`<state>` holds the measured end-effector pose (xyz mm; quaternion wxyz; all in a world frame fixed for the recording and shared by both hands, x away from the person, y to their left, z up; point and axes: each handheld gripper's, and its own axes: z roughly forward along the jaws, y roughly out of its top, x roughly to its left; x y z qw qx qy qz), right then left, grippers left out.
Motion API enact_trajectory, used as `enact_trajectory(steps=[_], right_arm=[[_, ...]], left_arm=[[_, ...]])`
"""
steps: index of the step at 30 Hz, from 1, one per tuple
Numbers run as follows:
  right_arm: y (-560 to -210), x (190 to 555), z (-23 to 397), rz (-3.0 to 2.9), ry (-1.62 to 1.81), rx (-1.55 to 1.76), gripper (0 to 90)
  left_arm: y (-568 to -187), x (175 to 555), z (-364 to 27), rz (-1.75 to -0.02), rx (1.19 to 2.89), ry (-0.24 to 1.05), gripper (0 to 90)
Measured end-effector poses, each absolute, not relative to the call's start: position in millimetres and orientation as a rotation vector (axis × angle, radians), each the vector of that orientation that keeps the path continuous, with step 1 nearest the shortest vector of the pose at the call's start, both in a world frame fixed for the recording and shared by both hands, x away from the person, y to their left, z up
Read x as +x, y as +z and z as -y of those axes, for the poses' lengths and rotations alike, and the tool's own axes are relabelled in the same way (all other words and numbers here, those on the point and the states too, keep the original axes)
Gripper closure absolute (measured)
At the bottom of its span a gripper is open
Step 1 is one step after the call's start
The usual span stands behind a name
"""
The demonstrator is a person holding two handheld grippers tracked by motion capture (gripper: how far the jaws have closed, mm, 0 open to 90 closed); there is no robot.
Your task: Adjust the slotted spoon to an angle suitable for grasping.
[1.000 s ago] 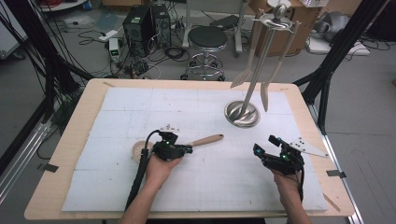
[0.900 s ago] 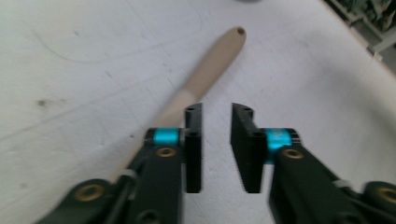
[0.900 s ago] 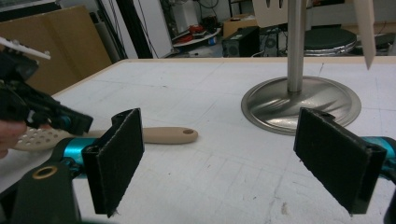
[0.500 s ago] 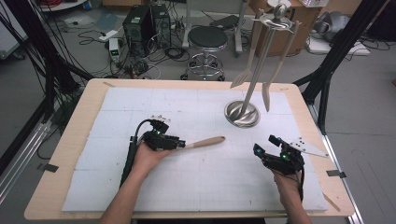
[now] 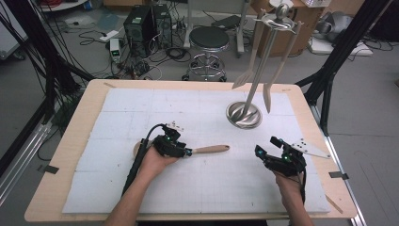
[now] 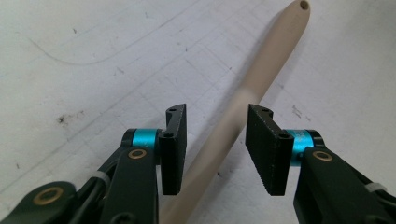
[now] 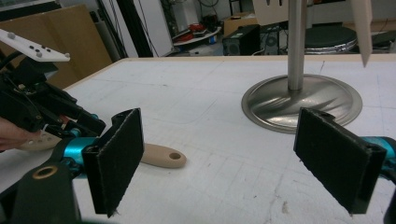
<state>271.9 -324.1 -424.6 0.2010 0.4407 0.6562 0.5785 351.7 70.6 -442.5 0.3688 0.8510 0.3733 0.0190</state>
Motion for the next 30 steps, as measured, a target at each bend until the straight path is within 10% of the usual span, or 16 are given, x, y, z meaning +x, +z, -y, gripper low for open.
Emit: enact_trajectory(steps=[30], right_arm=[[-425.4, 272.8, 323.5, -1.837, 1.609, 1.223, 15.6]], left_arm=[[-445.8, 345.9, -59.5, -0.884, 2.265, 0.119, 56.8]])
